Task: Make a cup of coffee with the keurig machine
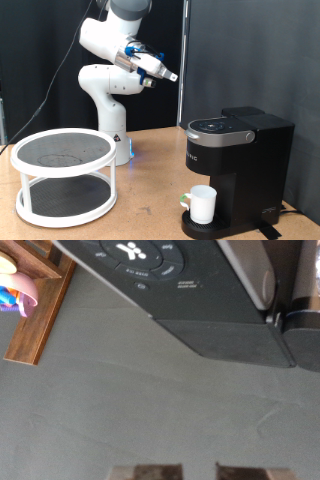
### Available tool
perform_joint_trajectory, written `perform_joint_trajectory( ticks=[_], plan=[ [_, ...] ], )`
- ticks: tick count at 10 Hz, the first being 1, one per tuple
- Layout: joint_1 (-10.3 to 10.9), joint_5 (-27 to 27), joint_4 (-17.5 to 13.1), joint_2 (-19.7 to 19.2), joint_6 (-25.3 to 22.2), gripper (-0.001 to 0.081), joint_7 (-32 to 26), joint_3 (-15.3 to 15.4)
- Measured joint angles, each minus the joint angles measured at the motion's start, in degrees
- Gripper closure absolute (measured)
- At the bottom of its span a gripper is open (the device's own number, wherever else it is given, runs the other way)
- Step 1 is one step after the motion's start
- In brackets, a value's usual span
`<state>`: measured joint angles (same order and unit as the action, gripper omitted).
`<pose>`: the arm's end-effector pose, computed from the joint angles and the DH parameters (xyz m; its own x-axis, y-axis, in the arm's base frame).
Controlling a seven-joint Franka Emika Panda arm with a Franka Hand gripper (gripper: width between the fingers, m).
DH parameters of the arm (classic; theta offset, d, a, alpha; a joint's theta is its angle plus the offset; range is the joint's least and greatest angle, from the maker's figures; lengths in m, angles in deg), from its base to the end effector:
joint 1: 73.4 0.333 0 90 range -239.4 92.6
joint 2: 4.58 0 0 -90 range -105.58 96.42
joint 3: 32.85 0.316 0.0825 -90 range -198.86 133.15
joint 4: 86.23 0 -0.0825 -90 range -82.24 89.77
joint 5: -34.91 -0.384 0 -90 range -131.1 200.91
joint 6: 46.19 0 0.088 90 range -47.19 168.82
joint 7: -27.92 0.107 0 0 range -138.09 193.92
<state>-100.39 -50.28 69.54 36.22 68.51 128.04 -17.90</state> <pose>0.3617 -0.0142 0.4634 -0.5938 0.0127 -0.8045 -0.5798 0.6866 0.4387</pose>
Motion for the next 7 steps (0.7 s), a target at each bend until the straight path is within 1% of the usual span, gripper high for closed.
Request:
perform_joint_trajectory(
  ticks=[3, 7],
  plan=[
    [0.02, -2.25, -3.99, -2.97, 1.66, 0.0806, 0.06, 2.96],
    [-0.01, -2.38, -10.43, -8.26, 4.0, 0.0806, 0.43, 7.37]
  ],
)
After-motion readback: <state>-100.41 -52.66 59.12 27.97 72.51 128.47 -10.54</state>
